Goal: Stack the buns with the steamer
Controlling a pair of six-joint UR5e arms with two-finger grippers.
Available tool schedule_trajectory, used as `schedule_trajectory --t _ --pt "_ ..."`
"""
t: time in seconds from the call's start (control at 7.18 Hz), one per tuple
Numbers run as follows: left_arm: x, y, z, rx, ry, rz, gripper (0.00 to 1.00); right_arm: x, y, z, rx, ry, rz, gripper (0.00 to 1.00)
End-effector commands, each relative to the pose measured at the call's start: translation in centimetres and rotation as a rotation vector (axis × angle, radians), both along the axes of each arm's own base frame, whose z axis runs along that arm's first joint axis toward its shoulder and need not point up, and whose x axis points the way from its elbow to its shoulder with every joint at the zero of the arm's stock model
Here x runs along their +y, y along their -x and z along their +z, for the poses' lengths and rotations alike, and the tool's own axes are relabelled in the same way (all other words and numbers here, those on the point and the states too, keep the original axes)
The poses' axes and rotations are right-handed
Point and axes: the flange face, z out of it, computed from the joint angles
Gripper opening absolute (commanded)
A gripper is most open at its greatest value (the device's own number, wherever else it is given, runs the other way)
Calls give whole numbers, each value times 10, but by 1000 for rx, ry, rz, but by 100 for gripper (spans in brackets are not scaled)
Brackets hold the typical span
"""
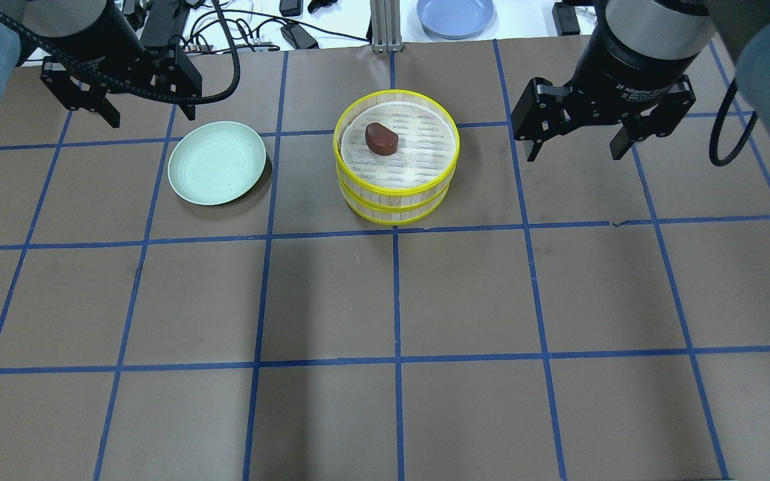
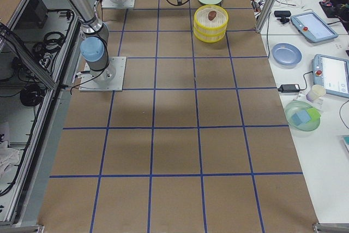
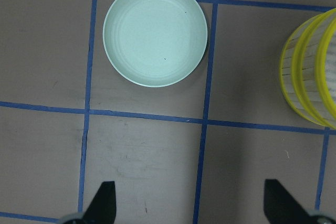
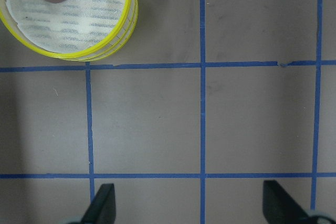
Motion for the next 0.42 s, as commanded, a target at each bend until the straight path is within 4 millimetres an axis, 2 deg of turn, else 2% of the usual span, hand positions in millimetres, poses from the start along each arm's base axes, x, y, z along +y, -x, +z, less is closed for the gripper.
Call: schedule_trajectory --t 0.0,0.28 --pt "3 1 -6 10 -11 -2 100 3 1 0 10 -10 2 100" --pt "8 0 2 8 4 2 100 3 0 -1 13 -10 1 100"
